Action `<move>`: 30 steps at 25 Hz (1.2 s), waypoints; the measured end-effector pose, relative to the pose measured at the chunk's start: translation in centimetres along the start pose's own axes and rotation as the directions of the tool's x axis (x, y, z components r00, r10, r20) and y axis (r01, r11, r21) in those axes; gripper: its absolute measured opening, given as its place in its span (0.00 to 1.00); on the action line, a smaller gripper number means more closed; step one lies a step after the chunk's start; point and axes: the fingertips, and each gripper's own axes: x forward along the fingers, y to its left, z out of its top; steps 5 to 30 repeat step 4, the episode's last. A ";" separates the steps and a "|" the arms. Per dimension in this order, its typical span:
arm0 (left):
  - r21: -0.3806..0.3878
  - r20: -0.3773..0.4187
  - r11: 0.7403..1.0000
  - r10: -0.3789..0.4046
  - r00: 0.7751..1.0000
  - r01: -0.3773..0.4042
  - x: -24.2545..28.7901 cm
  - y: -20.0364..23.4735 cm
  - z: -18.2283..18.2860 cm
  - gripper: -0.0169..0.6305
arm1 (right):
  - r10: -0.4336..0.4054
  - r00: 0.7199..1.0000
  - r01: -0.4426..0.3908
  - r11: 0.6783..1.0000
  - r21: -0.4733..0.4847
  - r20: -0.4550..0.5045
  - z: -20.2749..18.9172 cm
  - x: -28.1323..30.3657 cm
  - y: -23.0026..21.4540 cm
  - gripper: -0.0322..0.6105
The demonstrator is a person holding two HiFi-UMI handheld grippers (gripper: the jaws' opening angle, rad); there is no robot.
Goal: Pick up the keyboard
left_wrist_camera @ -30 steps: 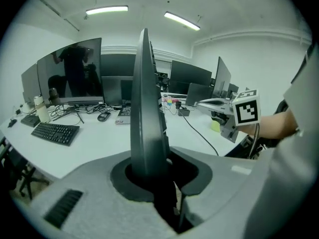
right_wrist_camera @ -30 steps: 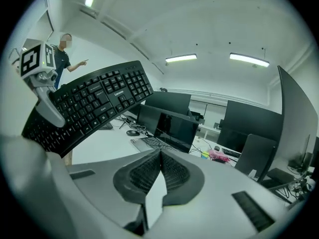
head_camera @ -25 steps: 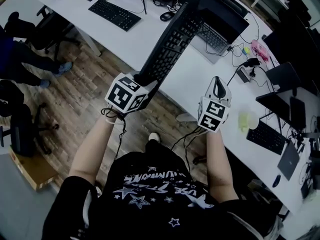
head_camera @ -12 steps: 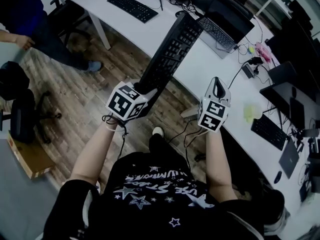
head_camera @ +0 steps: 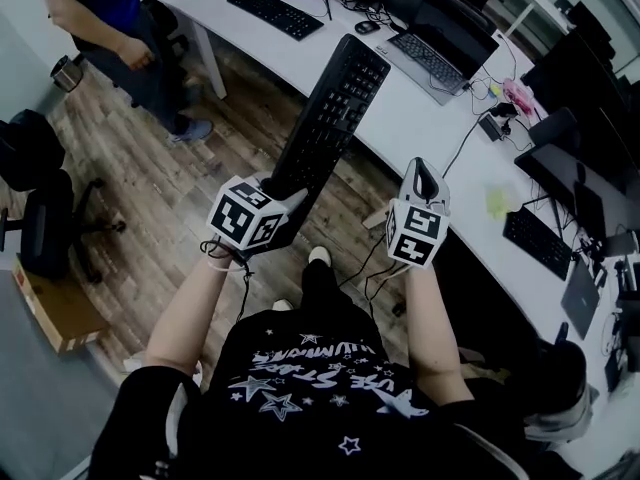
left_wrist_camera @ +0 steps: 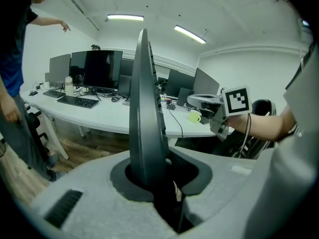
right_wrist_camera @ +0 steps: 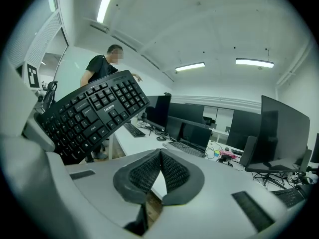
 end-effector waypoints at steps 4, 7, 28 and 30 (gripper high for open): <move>-0.003 0.005 1.000 0.003 1.000 -0.003 -2.4 -1.7 -2.2 0.17 | 0.003 1.000 -0.003 1.000 0.005 0.008 -0.2 -3.5 1.5 0.06; -0.003 0.005 1.000 0.003 1.000 -0.003 -2.4 -1.7 -2.2 0.17 | 0.003 1.000 -0.003 1.000 0.005 0.008 -0.2 -3.5 1.5 0.06; -0.003 0.005 1.000 0.003 1.000 -0.003 -2.4 -1.7 -2.2 0.17 | 0.003 1.000 -0.003 1.000 0.005 0.008 -0.2 -3.5 1.5 0.06; -0.003 0.005 1.000 0.003 1.000 -0.003 -2.4 -1.7 -2.2 0.17 | 0.003 1.000 -0.003 1.000 0.005 0.008 -0.2 -3.5 1.5 0.06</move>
